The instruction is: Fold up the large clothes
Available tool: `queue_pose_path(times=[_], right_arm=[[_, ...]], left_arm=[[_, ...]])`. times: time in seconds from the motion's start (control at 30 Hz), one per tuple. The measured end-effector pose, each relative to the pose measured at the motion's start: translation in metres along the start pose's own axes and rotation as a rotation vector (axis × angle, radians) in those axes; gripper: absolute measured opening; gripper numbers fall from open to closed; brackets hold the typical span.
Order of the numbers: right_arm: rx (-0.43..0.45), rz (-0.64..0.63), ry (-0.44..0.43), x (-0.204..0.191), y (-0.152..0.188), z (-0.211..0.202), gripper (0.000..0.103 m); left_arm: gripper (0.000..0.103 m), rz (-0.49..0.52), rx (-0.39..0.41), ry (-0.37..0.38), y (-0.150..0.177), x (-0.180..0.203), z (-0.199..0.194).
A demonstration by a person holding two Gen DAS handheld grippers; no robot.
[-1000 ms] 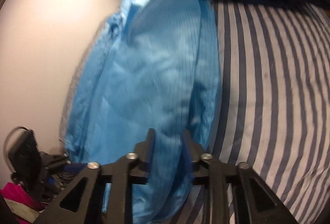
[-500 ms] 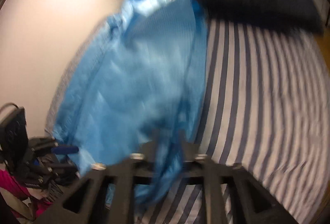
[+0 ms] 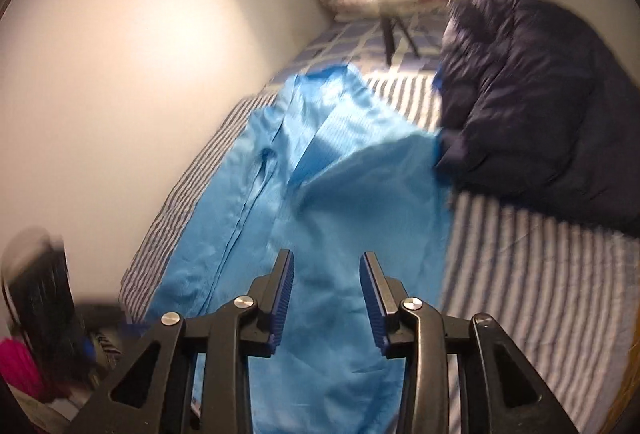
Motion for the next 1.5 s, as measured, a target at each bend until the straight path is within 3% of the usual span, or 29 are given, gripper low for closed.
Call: queue_pose_path(times=[0.03, 0.1, 0.27, 0.3, 0.4, 0.6, 0.73, 0.83, 0.87, 0.93, 0.97, 1.03, 1.1, 1.2, 1.3, 1.5], right_arm=[[-0.023, 0.0, -0.01, -0.005, 0.01, 0.012, 0.034], [-0.066, -0.013, -0.02, -0.012, 0.028, 0.029, 0.033], [-0.213, -0.106, 0.008, -0.022, 0.083, 0.079, 0.03], [-0.243, -0.13, 0.023, -0.023, 0.094, 0.086, 0.03], [-0.297, -0.197, 0.064, -0.02, 0.115, 0.103, 0.029], [-0.319, -0.284, 0.095, -0.016, 0.136, 0.121, 0.029], [-0.299, -0.311, 0.11, -0.018, 0.14, 0.121, 0.029], [-0.29, -0.32, 0.115, -0.02, 0.141, 0.121, 0.029], [-0.288, -0.325, 0.116, -0.022, 0.143, 0.121, 0.029], [-0.284, -0.333, 0.119, -0.023, 0.141, 0.119, 0.029], [-0.281, -0.337, 0.122, -0.024, 0.142, 0.119, 0.029], [-0.273, -0.346, 0.132, -0.028, 0.147, 0.118, 0.029], [-0.275, -0.338, 0.144, -0.03, 0.152, 0.116, 0.029], [-0.296, -0.32, 0.141, -0.032, 0.163, 0.109, 0.029], [-0.34, -0.317, 0.132, -0.033, 0.174, 0.102, 0.029], [-0.411, -0.285, 0.052, -0.038, 0.197, 0.081, 0.03]], left_arm=[[0.042, -0.008, 0.004, -0.006, -0.015, -0.011, -0.002], [0.057, -0.034, -0.009, 0.002, -0.045, -0.033, -0.001], [0.063, -0.137, -0.038, -0.003, -0.124, -0.098, 0.019], [0.068, -0.161, -0.043, 0.005, -0.135, -0.11, 0.025], [0.069, -0.269, -0.048, 0.021, -0.167, -0.149, 0.051], [0.069, -0.325, -0.074, -0.056, -0.226, -0.23, 0.119], [0.069, -0.395, -0.093, 0.017, -0.25, -0.269, 0.164], [0.069, -0.376, -0.145, 0.046, -0.256, -0.279, 0.193], [0.068, -0.343, -0.164, 0.032, -0.257, -0.282, 0.206], [0.028, -0.307, -0.19, 0.043, -0.255, -0.278, 0.22], [0.0, -0.301, -0.215, 0.05, -0.254, -0.277, 0.229], [0.0, -0.289, -0.181, 0.052, -0.263, -0.277, 0.231], [0.0, -0.28, -0.089, 0.064, -0.282, -0.281, 0.219], [0.0, -0.345, 0.022, 0.035, -0.305, -0.306, 0.204], [0.0, -0.36, 0.015, 0.047, -0.305, -0.318, 0.209], [0.0, -0.276, -0.074, -0.026, -0.284, -0.306, 0.228]])
Point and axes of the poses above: each gripper's, at about its wrist camera, not at the fingertips, and z roughly the way its jaws point, x to its right, y to its underside, the point moved 9 cm from there along z, roughly the way its jaws point, and after that the axes turned 9 degrees about y, right-handed, at the moved point
